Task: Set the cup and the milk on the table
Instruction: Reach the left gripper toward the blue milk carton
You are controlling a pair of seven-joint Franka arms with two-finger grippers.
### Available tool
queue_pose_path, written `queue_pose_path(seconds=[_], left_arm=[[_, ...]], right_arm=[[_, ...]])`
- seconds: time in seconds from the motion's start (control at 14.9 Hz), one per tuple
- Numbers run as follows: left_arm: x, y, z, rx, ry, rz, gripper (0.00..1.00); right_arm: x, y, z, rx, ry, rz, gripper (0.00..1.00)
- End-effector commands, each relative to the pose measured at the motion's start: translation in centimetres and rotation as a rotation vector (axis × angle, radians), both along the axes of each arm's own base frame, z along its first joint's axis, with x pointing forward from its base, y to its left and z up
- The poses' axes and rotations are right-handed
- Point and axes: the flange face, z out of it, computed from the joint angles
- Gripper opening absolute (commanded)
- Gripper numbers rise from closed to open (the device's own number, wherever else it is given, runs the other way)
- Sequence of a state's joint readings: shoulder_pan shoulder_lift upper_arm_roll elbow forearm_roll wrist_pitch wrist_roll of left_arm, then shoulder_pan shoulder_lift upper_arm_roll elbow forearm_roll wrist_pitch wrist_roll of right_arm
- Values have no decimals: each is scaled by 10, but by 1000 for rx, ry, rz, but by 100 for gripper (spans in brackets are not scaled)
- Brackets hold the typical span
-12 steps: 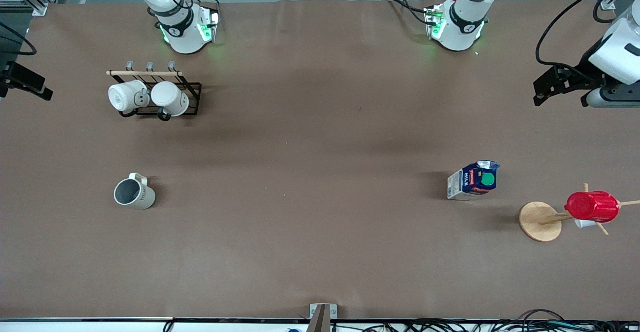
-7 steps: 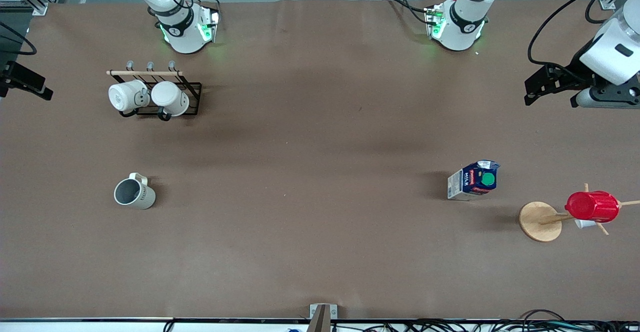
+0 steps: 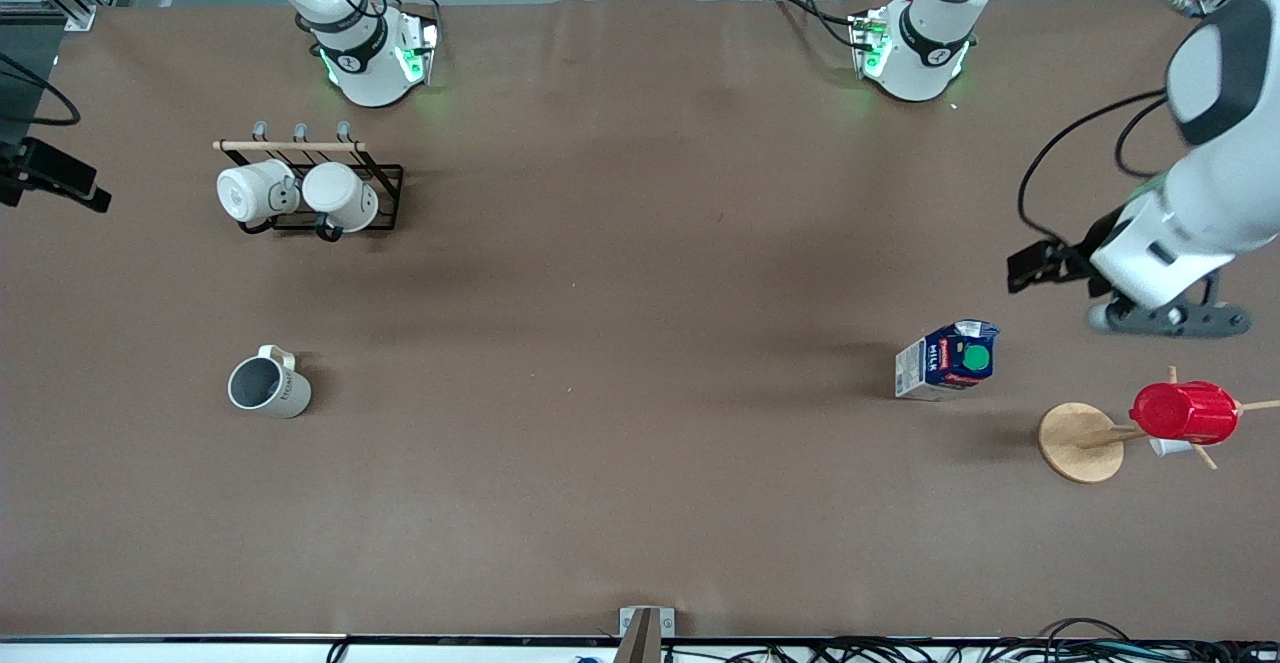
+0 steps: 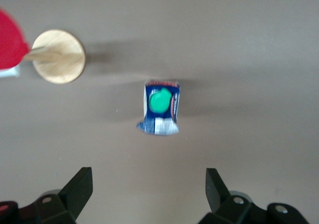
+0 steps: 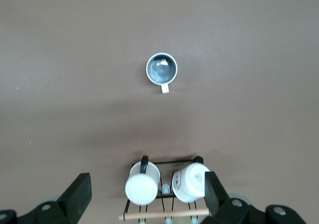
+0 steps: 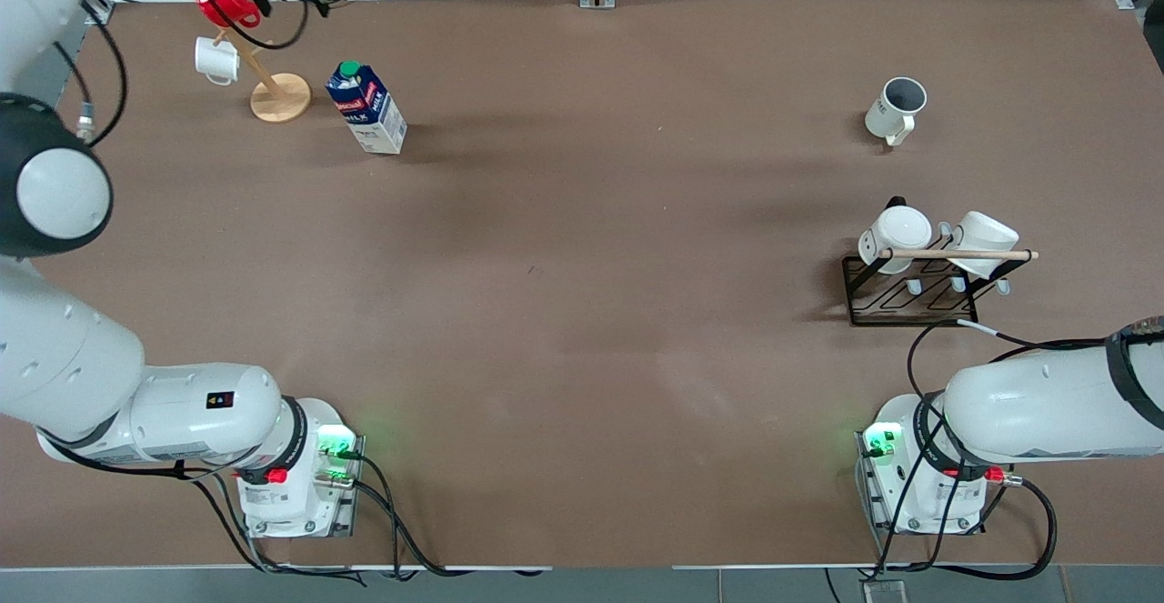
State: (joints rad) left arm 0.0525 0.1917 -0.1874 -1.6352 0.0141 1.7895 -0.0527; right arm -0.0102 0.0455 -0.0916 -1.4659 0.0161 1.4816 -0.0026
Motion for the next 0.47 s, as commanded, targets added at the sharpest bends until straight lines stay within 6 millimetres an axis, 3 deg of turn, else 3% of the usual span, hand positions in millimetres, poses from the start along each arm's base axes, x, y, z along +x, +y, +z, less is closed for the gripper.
queue_pose_path(seconds=[0.0, 0.2, 0.4], left_arm=[[1, -4, -47, 15, -20, -21, 100], [2, -2, -104, 1, -65, -16, 100], [9, -5, -141, -13, -70, -16, 100]], right_arm=[[34, -12, -42, -10, -4, -9, 100], [60, -29, -112, -1, 31, -5, 100], [80, -48, -193, -7, 17, 70, 100]])
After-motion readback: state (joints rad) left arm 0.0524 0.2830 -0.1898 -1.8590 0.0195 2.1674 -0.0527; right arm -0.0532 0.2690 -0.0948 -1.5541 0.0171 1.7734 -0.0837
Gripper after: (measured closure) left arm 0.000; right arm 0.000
